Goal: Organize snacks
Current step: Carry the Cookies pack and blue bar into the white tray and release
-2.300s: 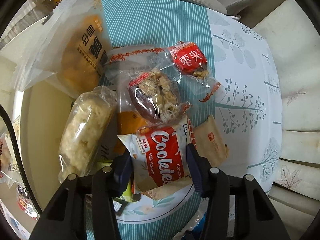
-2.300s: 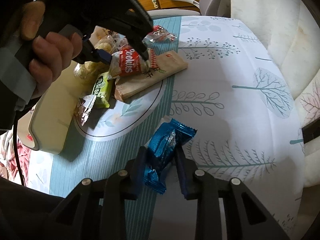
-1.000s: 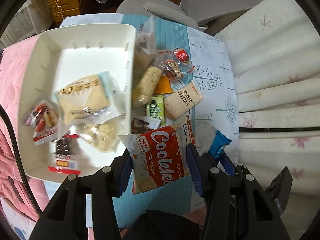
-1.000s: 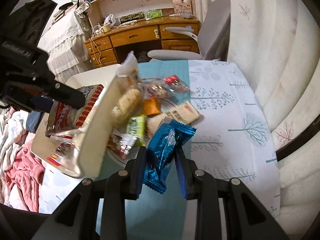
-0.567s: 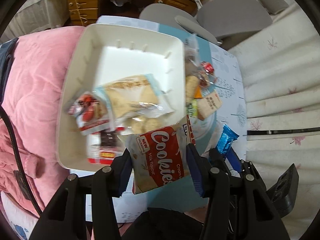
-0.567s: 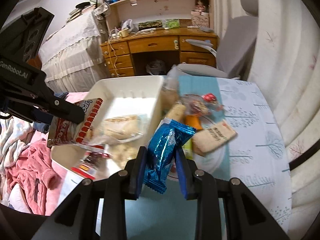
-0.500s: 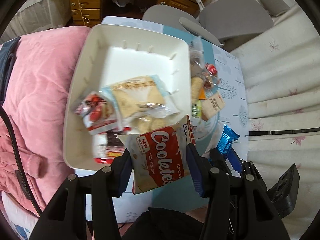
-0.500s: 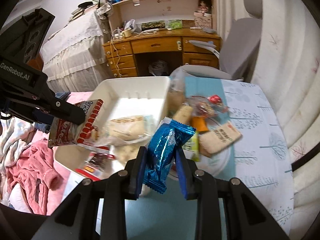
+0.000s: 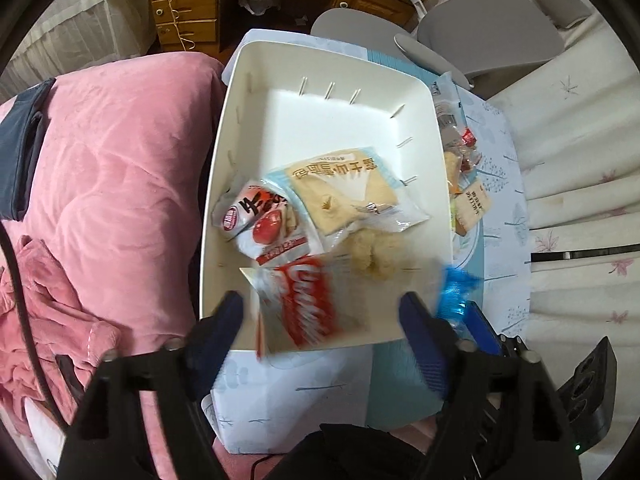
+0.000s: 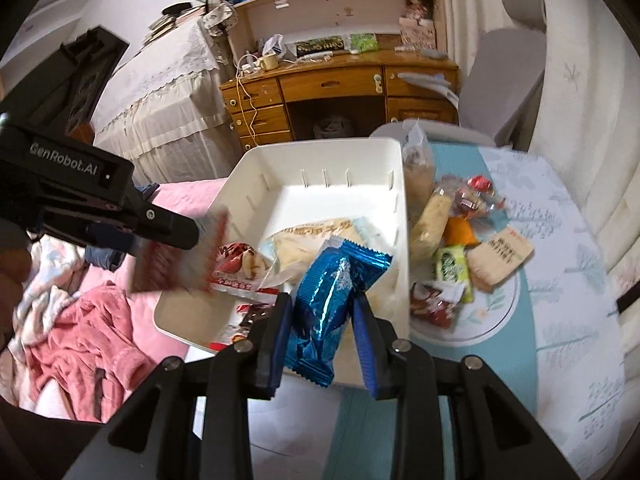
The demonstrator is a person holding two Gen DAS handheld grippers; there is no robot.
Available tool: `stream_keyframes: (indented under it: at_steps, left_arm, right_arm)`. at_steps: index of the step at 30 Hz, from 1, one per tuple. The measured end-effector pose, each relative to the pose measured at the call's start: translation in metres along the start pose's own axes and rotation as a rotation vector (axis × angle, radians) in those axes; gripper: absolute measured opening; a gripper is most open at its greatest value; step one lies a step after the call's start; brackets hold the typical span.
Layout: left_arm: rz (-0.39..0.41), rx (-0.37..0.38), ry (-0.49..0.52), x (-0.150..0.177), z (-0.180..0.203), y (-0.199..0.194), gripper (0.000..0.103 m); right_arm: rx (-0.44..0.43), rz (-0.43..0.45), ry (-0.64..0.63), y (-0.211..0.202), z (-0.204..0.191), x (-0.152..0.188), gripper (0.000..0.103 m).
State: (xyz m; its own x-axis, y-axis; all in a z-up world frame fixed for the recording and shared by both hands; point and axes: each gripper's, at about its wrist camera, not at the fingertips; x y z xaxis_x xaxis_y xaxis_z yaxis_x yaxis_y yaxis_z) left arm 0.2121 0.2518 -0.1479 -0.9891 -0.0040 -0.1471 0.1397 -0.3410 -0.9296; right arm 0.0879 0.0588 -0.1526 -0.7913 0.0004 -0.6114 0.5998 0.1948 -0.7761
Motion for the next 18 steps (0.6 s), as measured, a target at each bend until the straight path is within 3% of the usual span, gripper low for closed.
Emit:
stream_keyframes:
  at_steps: [2, 11, 18]
  left_arm:
    - [-0.001, 0.000, 0.022, 0.000, 0.001, 0.000, 0.080]
    - [-0.008, -0.039, 0.097, 0.003, 0.013, 0.004, 0.080]
    - [0.013, -0.022, 0.160, 0.009, 0.035, 0.009, 0.080]
  right_arm:
    - [0.005, -0.003, 0.027, 0.001, -0.001, 0.002, 0.046]
    - [0.018, -0.026, 0.180, 0.000, 0.019, 0.011, 0.050]
    - [0.022, -0.058, 0.316, -0.006, 0.053, 0.021, 0.053]
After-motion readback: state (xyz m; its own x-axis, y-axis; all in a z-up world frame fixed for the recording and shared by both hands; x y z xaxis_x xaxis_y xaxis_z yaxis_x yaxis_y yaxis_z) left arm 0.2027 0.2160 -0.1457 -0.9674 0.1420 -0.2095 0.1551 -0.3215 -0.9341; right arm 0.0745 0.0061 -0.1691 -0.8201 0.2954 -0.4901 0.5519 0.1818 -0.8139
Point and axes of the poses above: each gripper's, at about its wrist camera, not at the fingertips, and y roughly the way its jaws point, z to its right, x to its underside, and after that the axes turned 3 degrees about x, right-handed
